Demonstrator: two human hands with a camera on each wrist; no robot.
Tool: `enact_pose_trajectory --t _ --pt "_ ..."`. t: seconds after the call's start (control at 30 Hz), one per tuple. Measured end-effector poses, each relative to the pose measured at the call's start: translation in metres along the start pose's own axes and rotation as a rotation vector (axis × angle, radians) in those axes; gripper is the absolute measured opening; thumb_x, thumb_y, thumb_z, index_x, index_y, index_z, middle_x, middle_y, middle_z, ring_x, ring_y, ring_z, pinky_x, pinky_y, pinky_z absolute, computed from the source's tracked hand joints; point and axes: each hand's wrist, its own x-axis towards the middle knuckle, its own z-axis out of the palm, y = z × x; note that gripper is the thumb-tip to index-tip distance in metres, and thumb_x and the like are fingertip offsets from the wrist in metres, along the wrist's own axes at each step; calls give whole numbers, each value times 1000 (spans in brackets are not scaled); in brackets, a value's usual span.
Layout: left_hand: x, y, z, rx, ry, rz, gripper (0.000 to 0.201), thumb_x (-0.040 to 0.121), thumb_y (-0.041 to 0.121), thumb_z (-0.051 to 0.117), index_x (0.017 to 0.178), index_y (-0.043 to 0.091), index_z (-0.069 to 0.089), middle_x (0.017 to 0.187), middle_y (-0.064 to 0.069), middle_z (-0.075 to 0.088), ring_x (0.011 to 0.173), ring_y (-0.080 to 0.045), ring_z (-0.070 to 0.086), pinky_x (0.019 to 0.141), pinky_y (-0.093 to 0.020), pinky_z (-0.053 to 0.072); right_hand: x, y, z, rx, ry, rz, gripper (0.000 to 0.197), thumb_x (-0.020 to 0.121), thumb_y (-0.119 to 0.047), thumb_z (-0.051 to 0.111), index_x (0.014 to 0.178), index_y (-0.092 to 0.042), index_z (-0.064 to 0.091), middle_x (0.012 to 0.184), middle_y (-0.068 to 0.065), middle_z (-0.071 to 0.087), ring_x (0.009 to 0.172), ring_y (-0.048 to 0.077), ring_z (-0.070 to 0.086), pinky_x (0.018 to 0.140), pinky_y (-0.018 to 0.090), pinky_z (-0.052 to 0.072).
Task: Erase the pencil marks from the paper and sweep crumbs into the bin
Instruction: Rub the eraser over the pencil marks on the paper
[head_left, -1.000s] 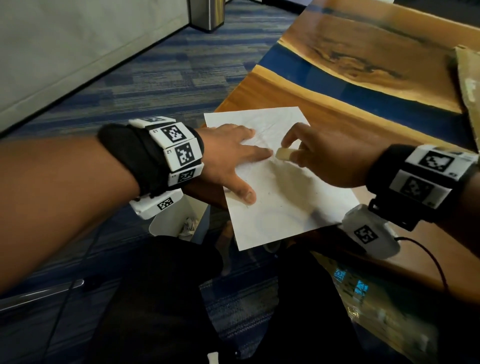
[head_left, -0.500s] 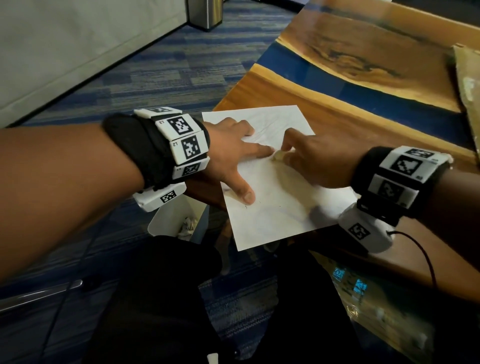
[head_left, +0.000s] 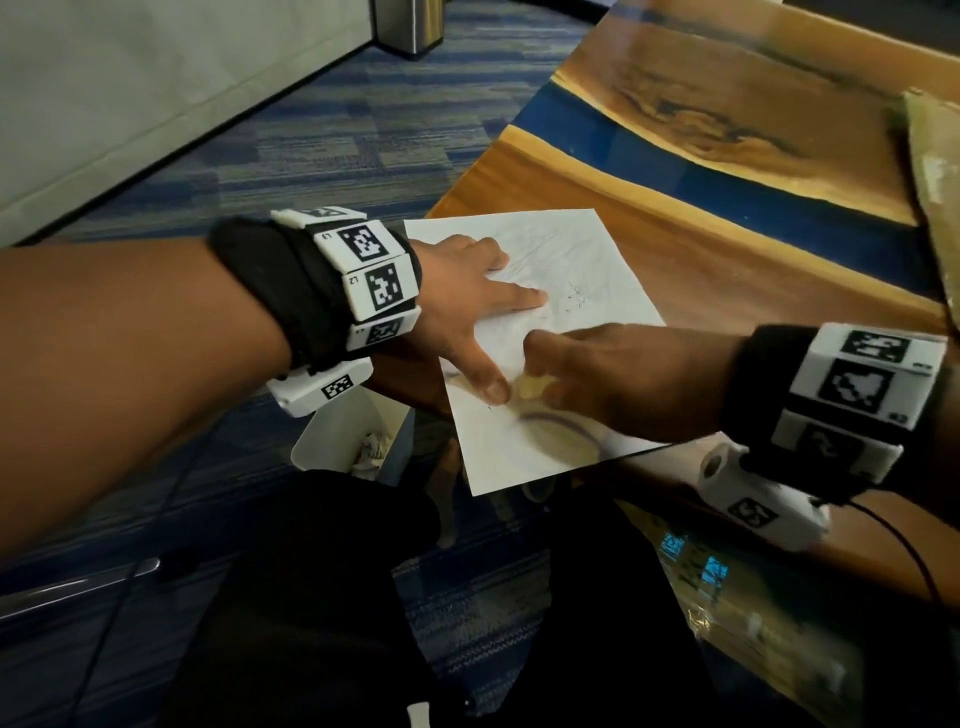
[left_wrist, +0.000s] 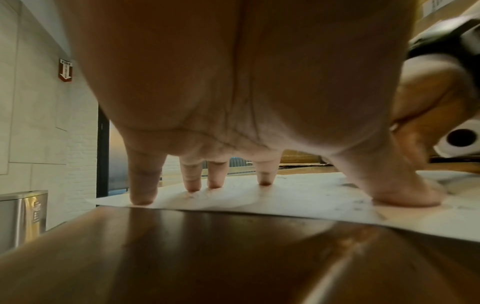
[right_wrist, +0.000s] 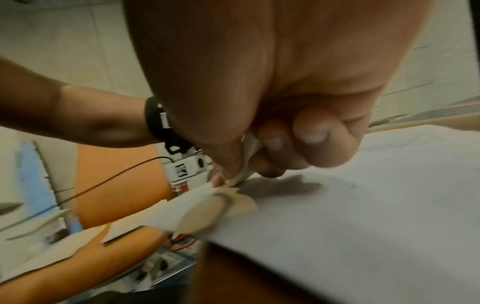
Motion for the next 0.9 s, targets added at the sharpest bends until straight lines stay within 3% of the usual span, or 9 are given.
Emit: enact_pose_trajectory --t 0.13,0.2,0.3,0.4,0.5,0.7,0.8,0.9 --pt "-1 2 -1 9 -2 -5 116 61 90 55 154 52 -2 164 -7 2 151 -32 5 118 -57 22 7 22 -16 -60 133 285 22 103 -41 38 122 -32 37 99 -4 58 77 10 52 64 31 38" --pt "-1 2 -1 0 -3 -4 116 62 89 56 155 51 -2 165 -7 1 151 -33 5 118 -57 22 4 14 -10 -46 121 242 23 103 -41 38 122 -30 37 96 -6 55 78 12 52 65 31 39" --pt "0 1 -1 -1 -8 1 118 60 90 56 154 51 -3 165 -6 1 151 -32 4 119 -56 20 -3 -5 1 -6 24 30 21 102 -40 40 119 -27 39 105 -1 58 89 21 56 77 39 46" --pt "-2 2 -1 -10 -9 3 118 59 90 55 155 51 -2 165 -7 0 152 -31 4 119 -55 20 7 12 -14 -7 101 190 21 103 -38 40 121 -28 41 104 1 60 83 18 56 67 34 44" --pt "-5 2 1 -40 1 4 119 59 90 51 156 48 -3 167 -6 -3 153 -30 2 121 -53 16 17 30 -22 5 137 349 21 104 -38 38 122 -27 40 87 1 60 73 15 55 56 28 38" --pt "-14 -8 28 -196 105 -116 119 56 99 36 157 46 1 168 1 -8 154 -24 -5 122 -52 2 16 40 -23 10 106 439 25 103 -40 39 124 -25 40 84 2 60 76 18 58 57 29 41" --pt "-14 -9 33 -207 114 -124 116 58 100 34 156 48 -2 168 2 -11 154 -22 -10 122 -55 -3 9 23 -20 -21 142 430 26 103 -43 37 123 -25 39 88 0 60 77 17 57 60 31 41" --pt "-11 -8 33 -214 87 -116 123 51 103 35 155 50 -5 167 4 -16 153 -21 -14 121 -57 -6 1 -10 -6 48 86 254 24 103 -43 36 122 -28 37 102 1 60 82 16 56 71 36 46"
